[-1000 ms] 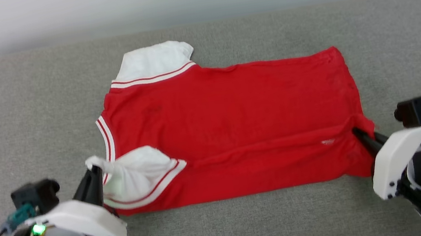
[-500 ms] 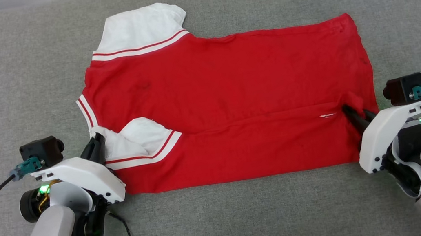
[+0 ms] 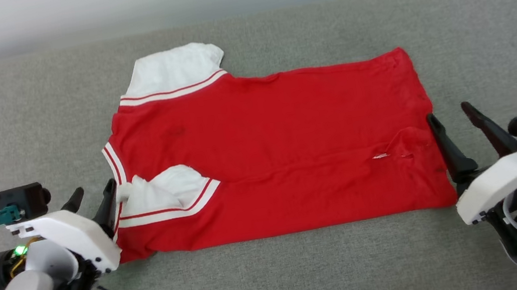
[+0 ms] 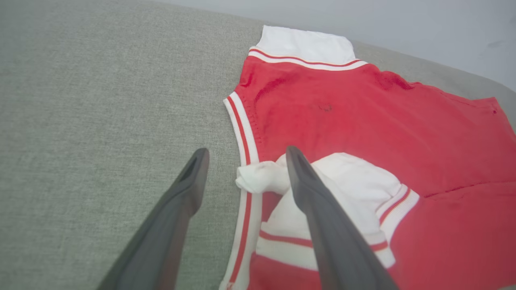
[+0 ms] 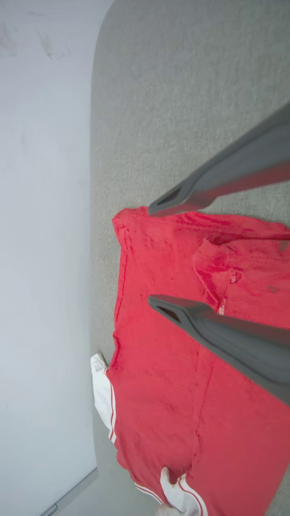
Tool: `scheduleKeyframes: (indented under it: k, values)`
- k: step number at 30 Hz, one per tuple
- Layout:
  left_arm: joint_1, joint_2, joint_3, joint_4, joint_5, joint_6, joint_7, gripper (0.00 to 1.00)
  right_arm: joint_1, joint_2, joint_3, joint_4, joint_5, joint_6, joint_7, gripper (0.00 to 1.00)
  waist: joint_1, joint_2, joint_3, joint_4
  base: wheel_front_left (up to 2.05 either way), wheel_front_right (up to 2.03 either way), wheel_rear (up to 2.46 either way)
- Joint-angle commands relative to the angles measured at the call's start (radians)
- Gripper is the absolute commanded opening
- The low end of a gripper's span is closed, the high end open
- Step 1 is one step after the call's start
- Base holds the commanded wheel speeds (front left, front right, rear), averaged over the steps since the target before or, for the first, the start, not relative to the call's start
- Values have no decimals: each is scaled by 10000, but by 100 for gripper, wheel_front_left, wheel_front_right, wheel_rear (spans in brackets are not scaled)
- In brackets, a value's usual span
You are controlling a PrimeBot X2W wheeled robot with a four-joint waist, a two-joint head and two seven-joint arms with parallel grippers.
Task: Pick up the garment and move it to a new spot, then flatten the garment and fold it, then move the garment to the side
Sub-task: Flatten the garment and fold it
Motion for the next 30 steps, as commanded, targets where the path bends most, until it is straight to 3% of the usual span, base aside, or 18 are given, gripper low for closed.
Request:
scheduleKeyframes:
  k: [1, 9, 13, 19, 23, 24, 25, 26, 30]
  values:
    - [189, 209, 0, -191, -20, 31, 219, 100, 212, 35, -131, -197, -157, -3, -94, 100, -1, 0, -303, -105, 0, 0, 0]
    - [1239, 1685, -165, -2382, -755, 635, 3380, 100, 1432, 750, -986, -2253, -981, -3, 284, 100, -1, 0, -538, -416, 0, 0, 0]
    - [1721, 2148, -218, -3187, -1212, 1008, 4662, 100, 1756, 1084, -1129, -3036, -1271, -3, 536, 100, -1, 0, -232, -639, 0, 0, 0]
    - [2061, 2318, -133, -3204, -1524, 1527, 5298, 100, 1671, 1361, -1174, -3655, -1453, -3, 557, 100, -1, 0, 415, -922, 0, 0, 0]
    - [2147, 2002, -251, -2683, -1850, 1503, 5586, 100, 1569, 1440, -1163, -3802, -1503, -3, 489, 100, -1, 0, 704, -1045, 0, 0, 0]
    - [2172, 1924, -322, -2564, -1913, 1462, 5657, 91, 1564, 1448, -1182, -3802, -1504, -3, 472, 100, -1, 0, 723, -1058, 0, 0, 0]
    - [2178, 1813, -373, -2478, -2000, 1395, 5712, 37, 1577, 1462, -1202, -3793, -1488, -3, 483, 100, -1, 0, 734, -1066, 0, 0, 0]
    - [2183, 1704, -395, -2406, -2109, 1311, 5751, 0, 1587, 1467, -1227, -3783, -1491, -3, 498, 100, -1, 0, 735, -1067, 0, 0, 0]
    - [2113, 1627, -412, -2372, -2090, 1069, 5503, 0, 1708, 1345, -1377, -3702, -1454, -3, 751, 100, -1, 0, 596, -974, 0, 0, 0]
